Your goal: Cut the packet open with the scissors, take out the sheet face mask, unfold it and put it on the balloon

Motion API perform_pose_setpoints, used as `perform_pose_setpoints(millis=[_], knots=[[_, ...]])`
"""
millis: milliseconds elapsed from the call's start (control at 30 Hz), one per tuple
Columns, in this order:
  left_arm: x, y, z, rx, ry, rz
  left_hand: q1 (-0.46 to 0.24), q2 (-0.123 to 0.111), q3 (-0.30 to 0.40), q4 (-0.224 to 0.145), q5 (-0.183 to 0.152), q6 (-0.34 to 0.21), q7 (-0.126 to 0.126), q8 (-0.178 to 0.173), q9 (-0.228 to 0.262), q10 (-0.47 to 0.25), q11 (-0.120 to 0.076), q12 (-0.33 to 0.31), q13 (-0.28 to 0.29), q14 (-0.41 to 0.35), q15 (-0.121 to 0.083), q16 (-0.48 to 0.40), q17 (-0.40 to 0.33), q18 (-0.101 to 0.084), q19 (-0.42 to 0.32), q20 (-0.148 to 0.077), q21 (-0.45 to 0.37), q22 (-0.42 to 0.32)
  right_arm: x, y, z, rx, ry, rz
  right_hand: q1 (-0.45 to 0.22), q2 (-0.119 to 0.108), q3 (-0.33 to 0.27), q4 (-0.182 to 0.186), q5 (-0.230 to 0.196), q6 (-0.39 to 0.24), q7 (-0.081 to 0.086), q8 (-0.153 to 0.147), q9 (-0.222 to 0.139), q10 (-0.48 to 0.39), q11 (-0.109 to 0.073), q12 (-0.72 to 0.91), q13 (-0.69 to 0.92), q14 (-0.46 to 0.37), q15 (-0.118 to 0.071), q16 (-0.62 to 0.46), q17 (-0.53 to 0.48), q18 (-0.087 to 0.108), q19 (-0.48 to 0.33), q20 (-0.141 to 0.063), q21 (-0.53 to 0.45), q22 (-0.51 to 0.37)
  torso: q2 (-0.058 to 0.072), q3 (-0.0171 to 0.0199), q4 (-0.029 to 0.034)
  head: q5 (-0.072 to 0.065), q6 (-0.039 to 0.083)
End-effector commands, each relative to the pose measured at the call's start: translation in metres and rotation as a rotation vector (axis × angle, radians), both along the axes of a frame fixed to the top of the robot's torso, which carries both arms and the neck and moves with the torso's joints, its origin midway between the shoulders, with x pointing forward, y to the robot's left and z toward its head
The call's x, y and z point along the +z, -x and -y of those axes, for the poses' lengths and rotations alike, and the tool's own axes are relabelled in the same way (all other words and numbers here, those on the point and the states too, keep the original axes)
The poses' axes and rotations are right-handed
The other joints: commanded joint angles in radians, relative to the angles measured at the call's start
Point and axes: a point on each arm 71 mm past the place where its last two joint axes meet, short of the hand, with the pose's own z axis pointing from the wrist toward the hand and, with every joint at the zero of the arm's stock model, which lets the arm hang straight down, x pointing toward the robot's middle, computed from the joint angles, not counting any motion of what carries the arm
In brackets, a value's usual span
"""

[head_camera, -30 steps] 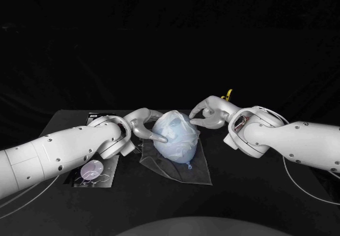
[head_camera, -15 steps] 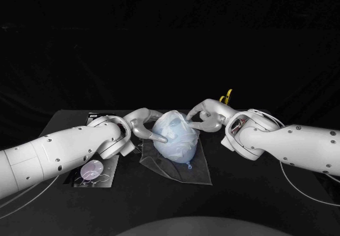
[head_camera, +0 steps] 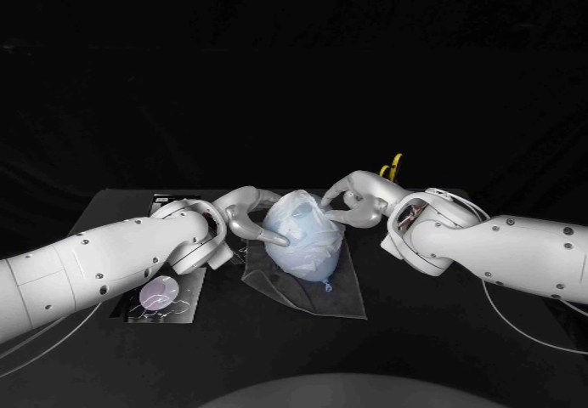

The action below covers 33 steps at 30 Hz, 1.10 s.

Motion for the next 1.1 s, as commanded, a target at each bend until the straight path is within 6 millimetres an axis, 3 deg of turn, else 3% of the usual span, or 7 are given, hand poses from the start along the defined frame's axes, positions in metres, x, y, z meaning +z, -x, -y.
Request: perform_pose_setpoints(millis=[33,700,900,1100], knots=[[-0.002,0.003,0.003,-0.022,-0.004,-0.022,0.0,0.001,-0.001,0.002,0.003,-0.006,0.082,0.003,0.001,-0.01,0.0,-0.003,-0.001,-0.008,-0.001,-0.006,-0.002,0.017,0.002,-0.001,0.006,0.001,-0.001,0.001,-0.004,0.033,0.027,0.038,0.002,-0.008,-0.003,-0.006,-0.005,0.014,0.0,0.0,-0.001,0.106,0.009,0.003,0.263,0.108,0.006,0.004,0.263,-0.009,-0.001,0.006,-0.004,0.177,0.0,-0.0001,-0.0004,-0.001,-0.001],[-0.002,0.002,0.002,-0.02,-0.005,-0.023,0.0,0.001,-0.002,0.002,0.003,-0.009,0.083,0.002,0.001,-0.013,0.001,-0.003,-0.001,-0.01,-0.001,-0.007,-0.002,0.017,0.002,-0.001,0.007,0.001,-0.011,0.013,-0.013,0.102,0.085,0.065,-0.024,-0.03,-0.037,-0.005,-0.006,0.049,0.003,-0.005,-0.014,0.106,0.012,0.003,0.263,0.108,0.009,0.004,0.263,-0.008,-0.003,0.008,-0.011,0.177,-0.001,-0.0005,-0.0005,0.003,-0.012],[-0.002,0.003,0.003,-0.021,-0.006,-0.024,0.0,0.001,-0.002,0.002,0.003,-0.009,0.083,0.002,0.001,-0.013,0.001,-0.003,-0.001,-0.01,-0.001,-0.007,-0.002,0.017,0.002,-0.001,0.007,0.001,-0.013,0.016,-0.016,0.112,0.087,0.082,-0.011,0.023,-0.019,0.001,-0.005,0.105,-0.015,0.013,-0.015,0.106,-0.003,0.003,0.263,0.108,0.001,0.004,0.263,-0.008,0.0,0.004,-0.006,0.18,0.0,-0.0002,-0.0001,0.002,-0.014],[-0.002,0.002,0.002,-0.02,-0.006,-0.025,0.0,0.001,-0.002,0.002,0.003,-0.009,0.083,0.002,0.001,-0.013,0.001,-0.003,-0.001,-0.01,-0.001,-0.007,-0.002,0.017,0.002,-0.001,0.007,0.001,-0.013,0.018,-0.018,0.129,0.098,0.109,0.008,0.059,-0.001,-0.007,-0.005,0.147,-0.036,0.036,-0.009,0.106,-0.021,0.003,0.263,0.108,-0.014,0.004,0.263,-0.008,0.001,-0.007,-0.004,0.182,0.0,-0.0005,-0.001,0.002,-0.016]])
